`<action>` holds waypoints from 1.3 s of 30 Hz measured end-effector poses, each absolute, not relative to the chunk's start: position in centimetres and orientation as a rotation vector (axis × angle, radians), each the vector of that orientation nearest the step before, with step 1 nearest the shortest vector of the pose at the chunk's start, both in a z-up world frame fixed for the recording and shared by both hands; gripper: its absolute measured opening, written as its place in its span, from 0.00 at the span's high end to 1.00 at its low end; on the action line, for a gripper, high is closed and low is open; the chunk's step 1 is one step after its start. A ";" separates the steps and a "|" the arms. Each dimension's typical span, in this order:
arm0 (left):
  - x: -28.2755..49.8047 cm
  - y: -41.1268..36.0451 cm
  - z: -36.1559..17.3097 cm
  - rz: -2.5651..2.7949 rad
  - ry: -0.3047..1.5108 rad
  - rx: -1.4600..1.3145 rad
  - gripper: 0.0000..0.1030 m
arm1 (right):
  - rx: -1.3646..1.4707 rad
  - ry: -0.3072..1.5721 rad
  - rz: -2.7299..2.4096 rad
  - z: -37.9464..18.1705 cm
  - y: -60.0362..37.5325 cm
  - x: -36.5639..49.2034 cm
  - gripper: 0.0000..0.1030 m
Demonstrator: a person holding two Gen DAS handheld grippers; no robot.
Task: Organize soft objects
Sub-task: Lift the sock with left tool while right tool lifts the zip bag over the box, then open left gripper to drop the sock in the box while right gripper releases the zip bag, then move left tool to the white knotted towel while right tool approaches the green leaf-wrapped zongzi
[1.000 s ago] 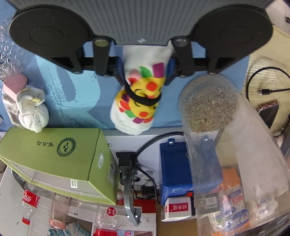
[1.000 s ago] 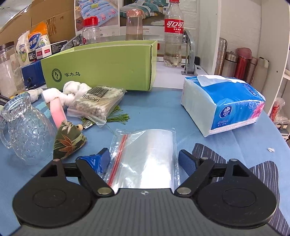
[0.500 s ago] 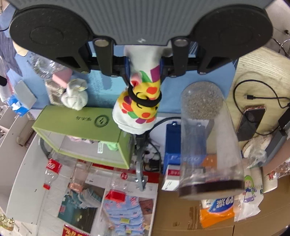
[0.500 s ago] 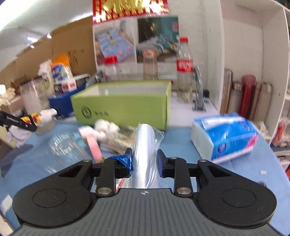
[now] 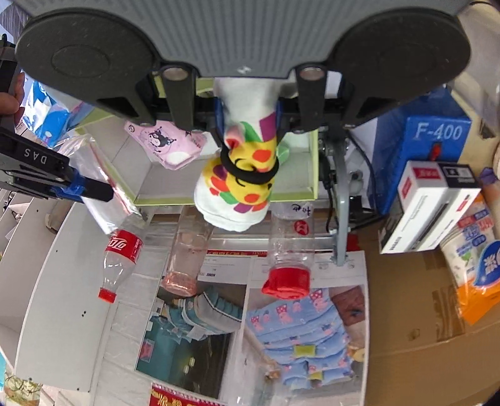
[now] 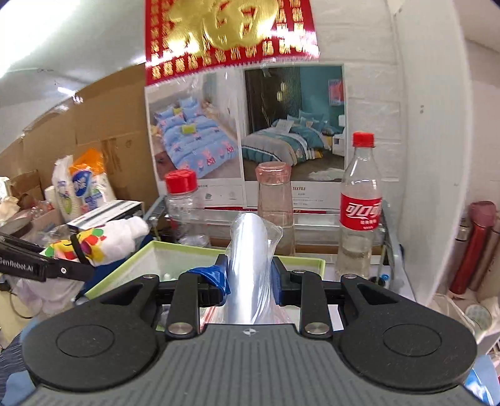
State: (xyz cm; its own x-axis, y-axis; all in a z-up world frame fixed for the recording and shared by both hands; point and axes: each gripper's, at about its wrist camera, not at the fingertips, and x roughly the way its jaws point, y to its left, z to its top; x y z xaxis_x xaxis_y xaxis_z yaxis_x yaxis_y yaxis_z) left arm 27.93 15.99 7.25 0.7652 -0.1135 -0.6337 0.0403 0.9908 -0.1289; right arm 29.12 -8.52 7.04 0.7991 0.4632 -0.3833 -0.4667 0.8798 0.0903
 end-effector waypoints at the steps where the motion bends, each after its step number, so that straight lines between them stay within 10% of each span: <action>1: 29.0 15.6 6.9 -0.093 0.706 -0.104 0.76 | -0.011 0.425 0.500 6.7 -8.1 30.2 0.90; 6: 33.6 13.6 4.2 -0.132 0.769 -0.059 0.70 | -0.007 0.483 0.505 4.5 -6.6 33.5 0.87; 8: 34.1 13.0 3.6 -0.126 0.771 -0.020 0.30 | 0.010 0.505 0.506 3.5 -6.3 34.1 0.81; 39: 18.7 14.4 5.2 -0.067 0.654 -0.054 0.28 | 0.031 0.537 0.390 3.0 -10.9 20.6 0.56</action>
State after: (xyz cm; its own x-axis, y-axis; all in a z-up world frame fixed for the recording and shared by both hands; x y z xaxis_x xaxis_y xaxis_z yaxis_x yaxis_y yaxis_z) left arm 18.72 14.35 5.17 0.7916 -0.0795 -0.6059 0.0457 0.9964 -0.0711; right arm 20.62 -10.87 2.97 0.7879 0.3697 -0.4924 -0.3537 0.9263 0.1297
